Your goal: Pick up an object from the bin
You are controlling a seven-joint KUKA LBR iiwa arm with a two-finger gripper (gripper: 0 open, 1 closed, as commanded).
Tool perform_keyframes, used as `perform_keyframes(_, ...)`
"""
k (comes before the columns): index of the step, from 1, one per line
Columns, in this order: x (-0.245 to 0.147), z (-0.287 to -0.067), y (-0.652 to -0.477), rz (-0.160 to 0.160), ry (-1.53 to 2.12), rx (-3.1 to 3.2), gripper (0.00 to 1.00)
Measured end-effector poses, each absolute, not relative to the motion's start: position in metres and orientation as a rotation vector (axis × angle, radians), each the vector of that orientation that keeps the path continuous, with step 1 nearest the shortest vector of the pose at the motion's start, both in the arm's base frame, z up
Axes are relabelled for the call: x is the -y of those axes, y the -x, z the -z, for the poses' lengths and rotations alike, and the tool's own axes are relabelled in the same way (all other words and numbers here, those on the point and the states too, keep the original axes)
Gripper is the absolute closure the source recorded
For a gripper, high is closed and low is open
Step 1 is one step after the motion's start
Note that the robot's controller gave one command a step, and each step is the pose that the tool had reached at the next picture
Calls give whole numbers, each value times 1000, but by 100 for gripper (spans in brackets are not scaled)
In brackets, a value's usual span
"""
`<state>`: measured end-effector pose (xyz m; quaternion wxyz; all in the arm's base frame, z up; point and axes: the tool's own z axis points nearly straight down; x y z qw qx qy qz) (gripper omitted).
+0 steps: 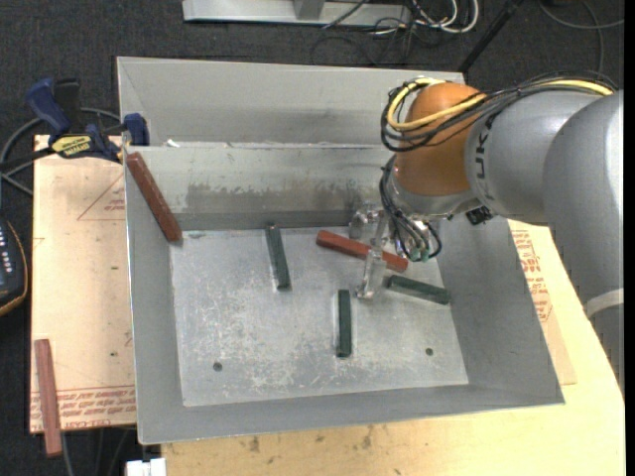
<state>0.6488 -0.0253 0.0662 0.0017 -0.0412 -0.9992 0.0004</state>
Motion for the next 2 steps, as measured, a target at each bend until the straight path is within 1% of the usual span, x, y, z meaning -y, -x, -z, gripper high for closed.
perform_keyframes(1,23,-71,-651,0,124,3142,100)
perform_keyframes(2,-1,-231,-647,3,108,3153,100)
